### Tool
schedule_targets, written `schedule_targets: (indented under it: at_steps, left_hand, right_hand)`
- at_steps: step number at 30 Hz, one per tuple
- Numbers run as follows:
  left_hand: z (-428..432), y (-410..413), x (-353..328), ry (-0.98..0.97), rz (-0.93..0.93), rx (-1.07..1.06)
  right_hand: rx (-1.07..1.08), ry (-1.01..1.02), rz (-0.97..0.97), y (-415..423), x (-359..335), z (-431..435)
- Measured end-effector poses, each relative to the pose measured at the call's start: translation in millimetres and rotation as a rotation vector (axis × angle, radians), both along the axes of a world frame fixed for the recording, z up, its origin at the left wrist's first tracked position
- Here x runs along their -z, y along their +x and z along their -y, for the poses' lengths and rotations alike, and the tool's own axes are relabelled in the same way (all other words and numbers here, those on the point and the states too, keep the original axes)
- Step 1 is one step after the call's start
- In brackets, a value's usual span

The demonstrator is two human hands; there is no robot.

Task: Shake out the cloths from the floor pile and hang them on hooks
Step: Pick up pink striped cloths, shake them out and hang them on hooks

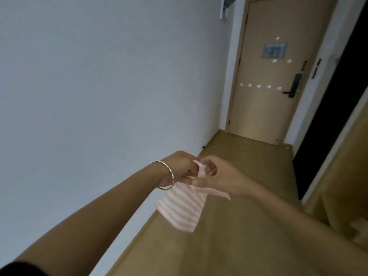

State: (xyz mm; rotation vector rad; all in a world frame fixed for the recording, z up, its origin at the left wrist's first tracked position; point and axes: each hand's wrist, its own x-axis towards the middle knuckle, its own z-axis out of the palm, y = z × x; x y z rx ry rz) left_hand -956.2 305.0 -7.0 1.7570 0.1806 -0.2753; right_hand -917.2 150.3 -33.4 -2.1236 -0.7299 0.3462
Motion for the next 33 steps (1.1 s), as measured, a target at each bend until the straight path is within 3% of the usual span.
schedule_targets:
  at_steps: [4,9,11,14,16,20,25,29,33]
  left_hand:
    - [37.4,61.7,6.1,0.328,0.108,0.097]
    - [71.8,142.7,8.5,1.089,0.417,0.297]
    - [83.0,182.1,13.7,1.204,0.543,0.348]
    - [96.8,244.2,21.1,1.209,0.609,0.566]
    - [102.8,280.4,22.1,1.079,0.574,0.641]
    - [126.5,342.9,19.9,0.893,0.601,0.62]
    - [199.4,386.2,16.3,0.731,0.703,0.755]
    - [274.0,405.4,6.6,0.474,0.735,0.736]
    - [354.0,420.8,-4.2,0.49,0.832,0.785]
  right_hand:
    - [0.207,-0.084,0.206,53.7,8.2,36.1]
    - [0.293,-0.228,0.172,111.3,-9.7,81.7]
    - [0.357,-0.288,0.169,137.2,-14.3,99.3]
    - [0.425,-0.395,0.163,184.3,-25.5,123.7]
    - [0.481,-0.451,0.144,212.5,-32.4,141.8]
    - [0.617,-0.481,0.132,246.3,-36.3,181.9]
    - [0.759,-0.499,0.126,259.0,-37.5,243.3]
    - [0.867,-0.477,0.063,263.0,-42.4,298.2]
    - [0.995,-0.5,0.053,268.5,-37.5,360.2]
